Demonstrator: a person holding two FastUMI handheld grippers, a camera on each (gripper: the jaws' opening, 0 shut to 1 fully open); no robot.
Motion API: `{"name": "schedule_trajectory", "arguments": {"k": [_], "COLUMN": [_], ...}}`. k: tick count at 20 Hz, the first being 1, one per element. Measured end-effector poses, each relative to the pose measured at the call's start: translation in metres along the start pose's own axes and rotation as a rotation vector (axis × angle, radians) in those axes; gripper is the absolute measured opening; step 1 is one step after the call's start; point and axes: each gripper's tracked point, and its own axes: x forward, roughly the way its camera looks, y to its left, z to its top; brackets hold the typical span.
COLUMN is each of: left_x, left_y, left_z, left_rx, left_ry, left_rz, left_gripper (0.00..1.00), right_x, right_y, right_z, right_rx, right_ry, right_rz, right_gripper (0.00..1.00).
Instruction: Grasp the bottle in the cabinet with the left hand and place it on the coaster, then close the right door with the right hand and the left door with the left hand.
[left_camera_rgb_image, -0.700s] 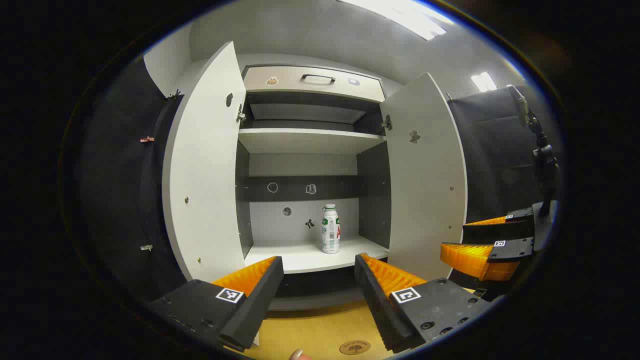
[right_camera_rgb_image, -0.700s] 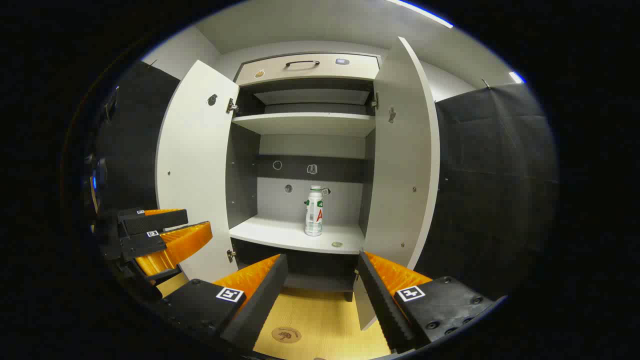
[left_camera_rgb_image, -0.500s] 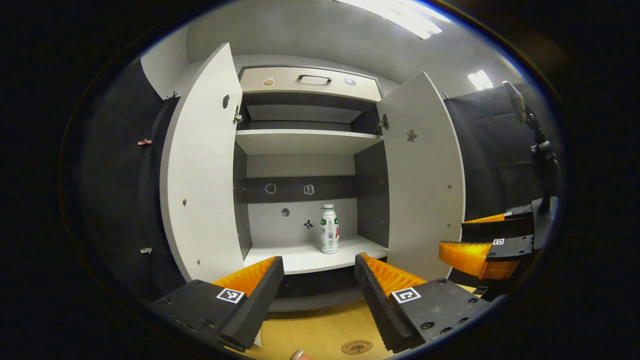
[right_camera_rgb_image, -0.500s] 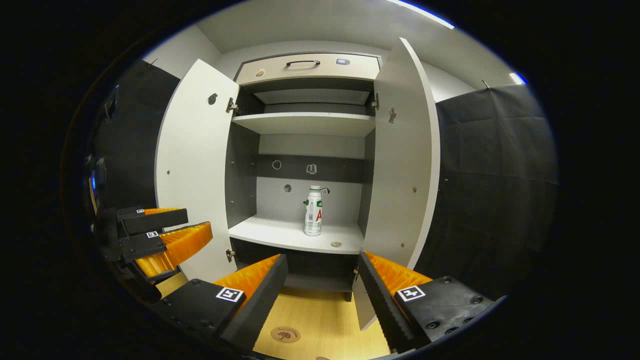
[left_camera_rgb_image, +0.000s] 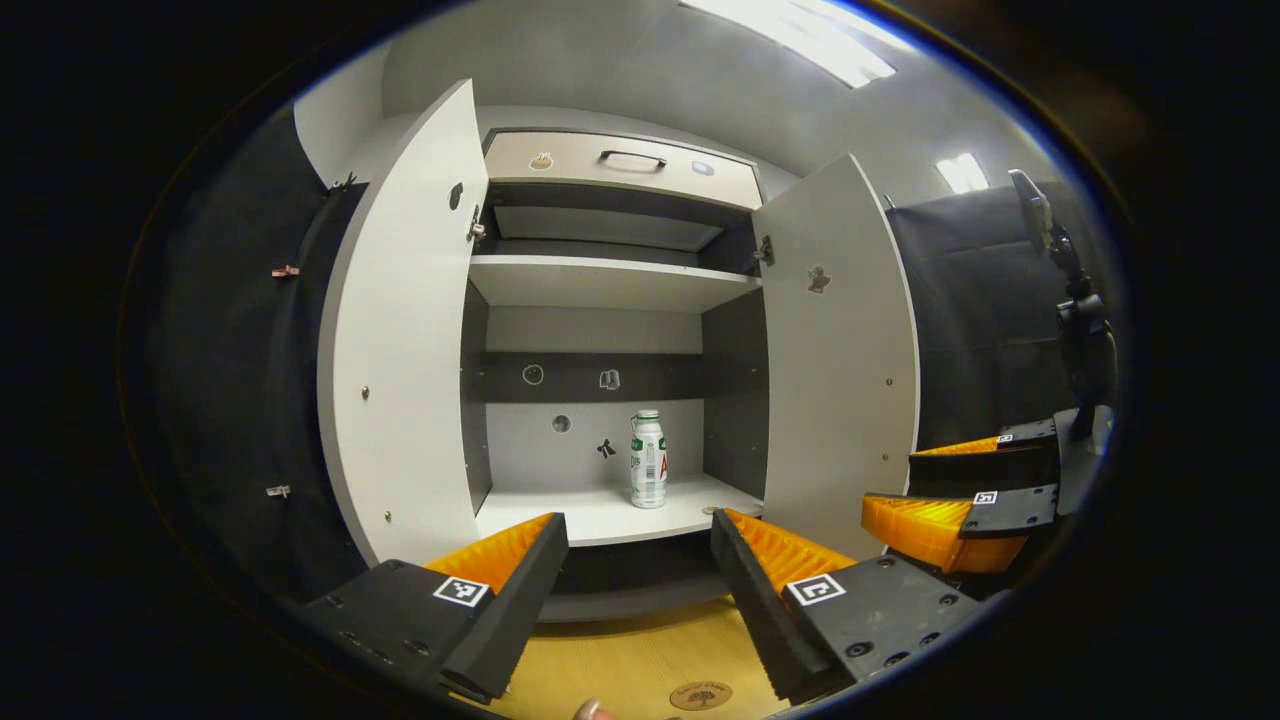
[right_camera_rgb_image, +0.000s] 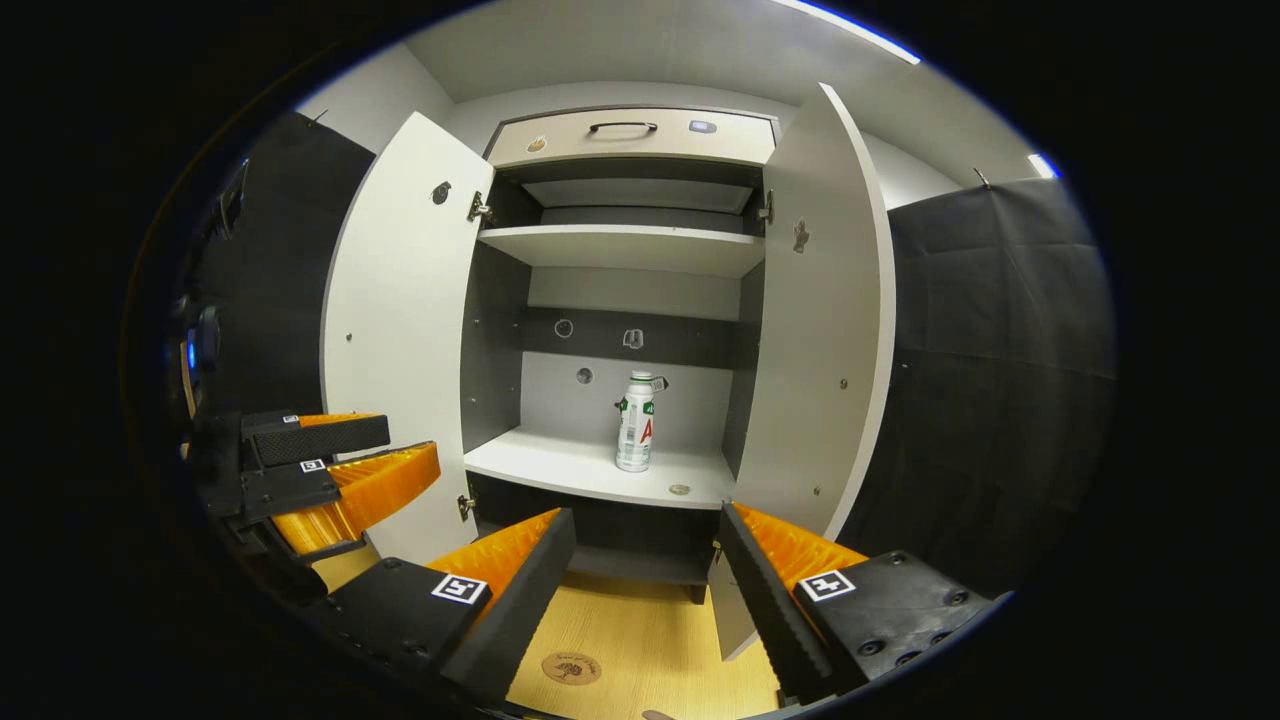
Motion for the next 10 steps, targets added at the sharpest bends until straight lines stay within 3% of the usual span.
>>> {"name": "schedule_trajectory", "arguments": {"k": [10], "left_x": [-0.0031], "left_y": [0.0067], "left_z": [-0.0028], "left_rx": [0.008], "left_ry": [-0.002], "left_rz": [-0.024], "left_gripper": [0.94], "right_x": [0.0003], "right_y": [0.0079], "right_z": [0.0004], "right_rx": [-0.010], "right_ry": [-0.001], "right_rz": [-0.017], "right_gripper": [0.98]}}
